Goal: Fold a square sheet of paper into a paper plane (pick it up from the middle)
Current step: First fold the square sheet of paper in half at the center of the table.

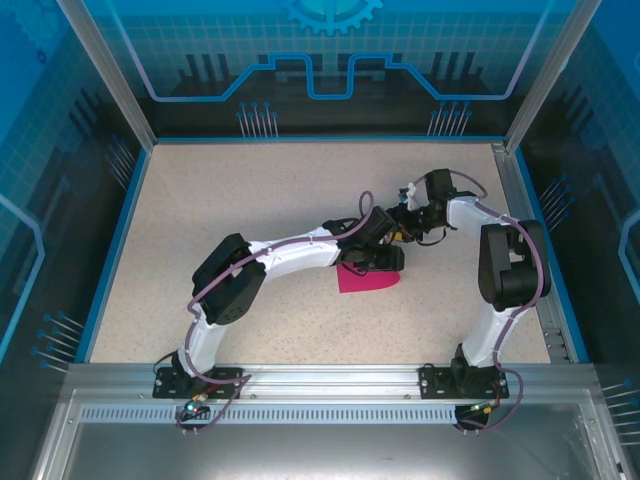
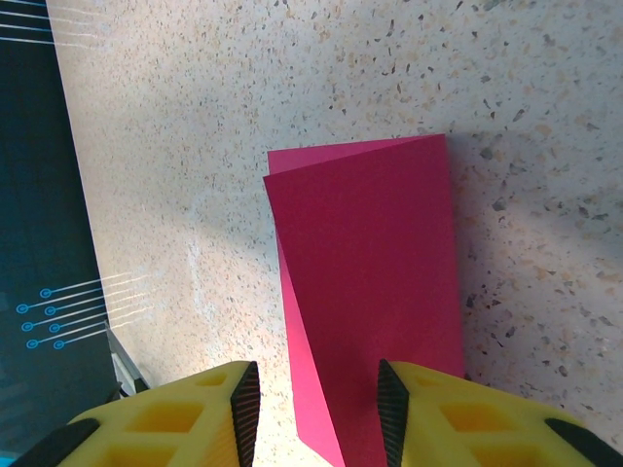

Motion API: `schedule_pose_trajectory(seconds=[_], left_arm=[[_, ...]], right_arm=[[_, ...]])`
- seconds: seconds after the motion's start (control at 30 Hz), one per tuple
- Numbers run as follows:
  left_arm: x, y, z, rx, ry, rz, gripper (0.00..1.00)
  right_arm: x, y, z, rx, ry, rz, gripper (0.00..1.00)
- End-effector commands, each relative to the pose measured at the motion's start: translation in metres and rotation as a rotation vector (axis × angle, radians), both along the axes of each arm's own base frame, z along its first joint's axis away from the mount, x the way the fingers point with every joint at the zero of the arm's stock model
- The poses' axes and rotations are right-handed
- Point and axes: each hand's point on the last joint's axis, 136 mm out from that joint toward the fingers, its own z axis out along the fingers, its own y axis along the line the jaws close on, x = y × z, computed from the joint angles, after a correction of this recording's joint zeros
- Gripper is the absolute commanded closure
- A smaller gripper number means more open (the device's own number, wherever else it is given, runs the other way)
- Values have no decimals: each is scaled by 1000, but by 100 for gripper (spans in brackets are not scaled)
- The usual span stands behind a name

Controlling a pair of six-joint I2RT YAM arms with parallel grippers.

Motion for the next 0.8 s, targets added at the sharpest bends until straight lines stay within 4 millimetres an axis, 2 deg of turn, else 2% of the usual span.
schedule_pose_trajectory(seconds=[0.0,0.17,0.33,0.4,0.57,0.63,0.77], left_arm=[[4,3,-7,38,7,30,47],[5,8,-9,50,5,45,63],[8,15,-9,51,-2,62,70],[8,16,-7,28,-4,59,61],[-1,-6,18,-139,-41,-13,40],[-1,-9,23,-144,-50,-15,36],[1,-11,14,-128,-39,9,31]], right_arm=[[-9,7,7,24,2,20,60],[-9,7,9,16,-3,21,60],[-9,6,9,11,-2,21,60],[-9,7,9,13,1,21,60],[-6,7,10,20,0,15,60],[-5,8,11,27,-1,13,60],[-4,9,12,33,0,8,60]])
